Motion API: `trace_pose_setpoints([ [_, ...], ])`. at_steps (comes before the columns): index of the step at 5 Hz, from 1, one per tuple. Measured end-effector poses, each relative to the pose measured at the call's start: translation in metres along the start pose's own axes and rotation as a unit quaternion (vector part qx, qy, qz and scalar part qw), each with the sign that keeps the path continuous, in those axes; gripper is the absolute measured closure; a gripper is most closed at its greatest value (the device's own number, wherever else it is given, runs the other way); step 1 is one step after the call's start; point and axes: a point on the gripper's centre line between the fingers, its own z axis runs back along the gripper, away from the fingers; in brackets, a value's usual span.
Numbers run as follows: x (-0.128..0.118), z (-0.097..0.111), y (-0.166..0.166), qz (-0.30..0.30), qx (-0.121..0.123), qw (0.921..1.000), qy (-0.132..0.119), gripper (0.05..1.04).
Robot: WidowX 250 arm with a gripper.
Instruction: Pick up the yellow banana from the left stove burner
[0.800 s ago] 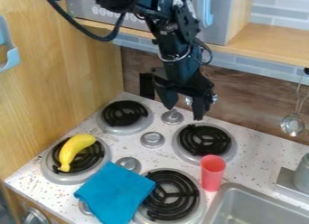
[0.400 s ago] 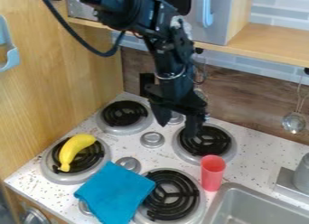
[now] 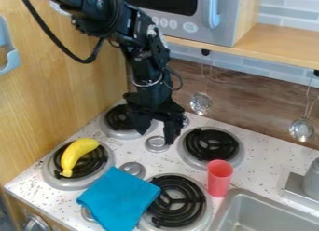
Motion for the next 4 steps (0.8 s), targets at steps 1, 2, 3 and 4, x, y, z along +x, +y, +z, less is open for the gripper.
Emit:
trace_pose_setpoints([
  [1,0.0,0.0,0.0,0.0,0.0,1.0,0.0,0.079],
  [2,0.0,0.0,0.0,0.0,0.001,1.0,0.0,0.079],
  [3,-0.007,-0.03,0.025,0.045,0.058,0.9967,0.036,0.079],
  [4,-0.003,-0.043,0.072,0.098,0.113,0.9881,0.036,0.079],
])
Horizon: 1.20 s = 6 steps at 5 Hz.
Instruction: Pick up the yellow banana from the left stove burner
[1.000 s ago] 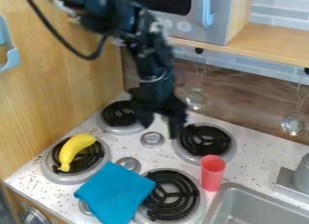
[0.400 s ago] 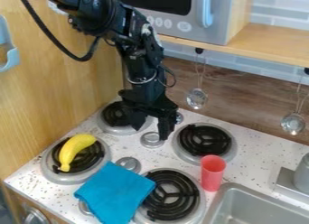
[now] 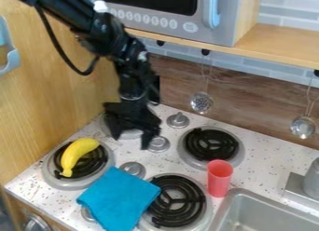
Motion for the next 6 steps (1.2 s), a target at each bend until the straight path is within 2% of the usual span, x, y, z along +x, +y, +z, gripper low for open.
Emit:
trace_pose_setpoints([
  [1,0.001,-0.004,0.03,0.035,0.03,0.9989,-0.001,0.079],
  [2,0.005,-0.003,0.044,0.064,0.068,0.9954,-0.018,0.079],
  [3,0.002,-0.009,0.054,0.074,0.076,0.9943,-0.011,0.079],
  [4,-0.007,-0.021,0.074,0.093,0.082,0.9923,0.009,0.079],
  [5,-0.006,-0.027,0.088,0.102,0.081,0.9914,0.015,0.079],
  [6,-0.013,-0.03,0.1,0.097,0.066,0.9927,0.027,0.079],
])
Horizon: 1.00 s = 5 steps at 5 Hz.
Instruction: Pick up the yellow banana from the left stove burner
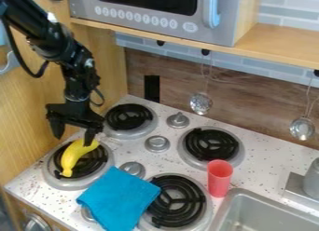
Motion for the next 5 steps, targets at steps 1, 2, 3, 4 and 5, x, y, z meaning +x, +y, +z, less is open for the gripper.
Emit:
trace_pose_setpoints([
  [1,-0.005,-0.007,0.005,-0.003,-0.023,0.9996,0.016,0.079],
  [2,-0.009,-0.021,0.001,-0.012,-0.056,0.9979,0.032,0.079],
  [3,-0.008,-0.03,0.002,-0.004,-0.097,0.9944,0.041,0.079],
  [4,-0.01,-0.047,0.003,0.002,-0.101,0.9929,0.063,0.132],
  [5,-0.009,-0.046,0.002,0.006,-0.107,0.9922,0.063,0.408],
])
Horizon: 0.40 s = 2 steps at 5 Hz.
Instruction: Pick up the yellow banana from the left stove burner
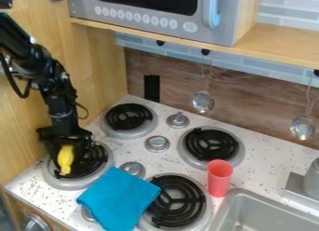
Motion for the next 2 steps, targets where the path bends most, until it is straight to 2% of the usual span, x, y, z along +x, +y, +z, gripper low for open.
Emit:
trace_pose_setpoints([
  [1,-0.001,0.0,-0.004,0.007,-0.01,0.9999,0.003,0.486],
  [2,0.002,0.016,-0.012,0.005,-0.028,0.9996,-0.008,0.486],
])
